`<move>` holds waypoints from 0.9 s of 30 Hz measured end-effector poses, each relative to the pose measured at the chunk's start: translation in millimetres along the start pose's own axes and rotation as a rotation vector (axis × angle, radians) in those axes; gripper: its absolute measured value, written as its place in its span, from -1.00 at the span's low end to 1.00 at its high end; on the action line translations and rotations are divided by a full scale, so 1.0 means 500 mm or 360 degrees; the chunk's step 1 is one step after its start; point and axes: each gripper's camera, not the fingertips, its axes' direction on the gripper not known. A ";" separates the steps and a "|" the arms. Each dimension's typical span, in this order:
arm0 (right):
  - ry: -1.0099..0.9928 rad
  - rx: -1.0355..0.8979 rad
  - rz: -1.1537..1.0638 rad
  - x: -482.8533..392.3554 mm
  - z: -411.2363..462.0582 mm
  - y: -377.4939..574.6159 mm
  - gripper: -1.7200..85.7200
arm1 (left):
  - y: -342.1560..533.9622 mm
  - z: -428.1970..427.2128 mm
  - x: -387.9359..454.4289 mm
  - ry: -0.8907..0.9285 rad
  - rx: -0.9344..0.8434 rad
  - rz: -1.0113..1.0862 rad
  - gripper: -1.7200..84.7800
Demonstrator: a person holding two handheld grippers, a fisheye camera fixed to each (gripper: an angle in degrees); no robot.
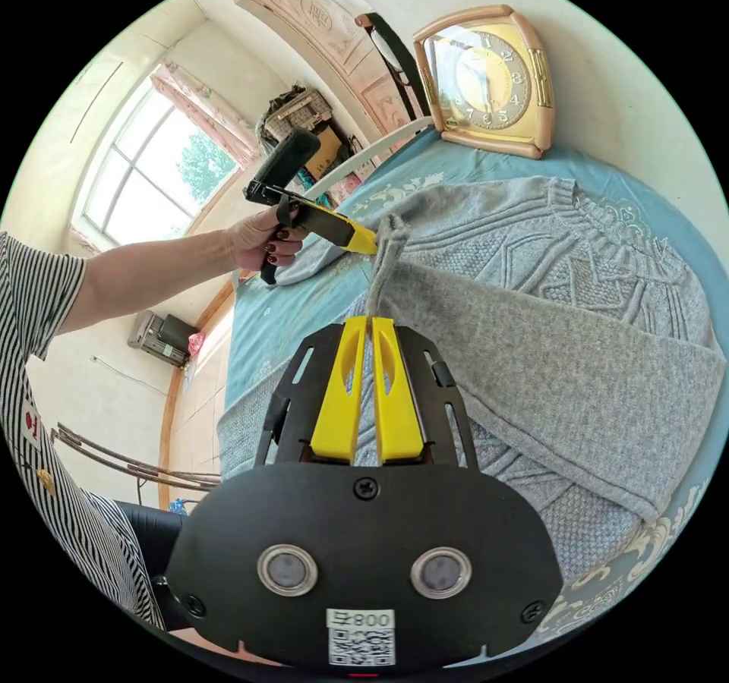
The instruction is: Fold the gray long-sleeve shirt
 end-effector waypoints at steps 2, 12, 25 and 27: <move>0.0047 -0.0093 -0.0032 -0.015 0.020 -0.027 -0.94 | 0.039 -0.022 -0.026 -0.0021 0.0035 -0.0069 -0.88; 0.0203 -0.0307 -0.0106 -0.090 0.000 -0.152 -0.92 | 0.147 -0.080 0.002 -0.0037 0.0207 -0.0002 -0.93; 0.0476 0.0071 0.0405 0.062 -0.378 -0.181 -0.96 | 0.226 -0.099 0.003 -0.0280 0.0136 0.0023 -0.96; 0.0580 0.0140 0.0536 0.123 -0.446 -0.186 -0.96 | 0.213 -0.087 0.007 -0.0313 0.0097 0.0074 -0.95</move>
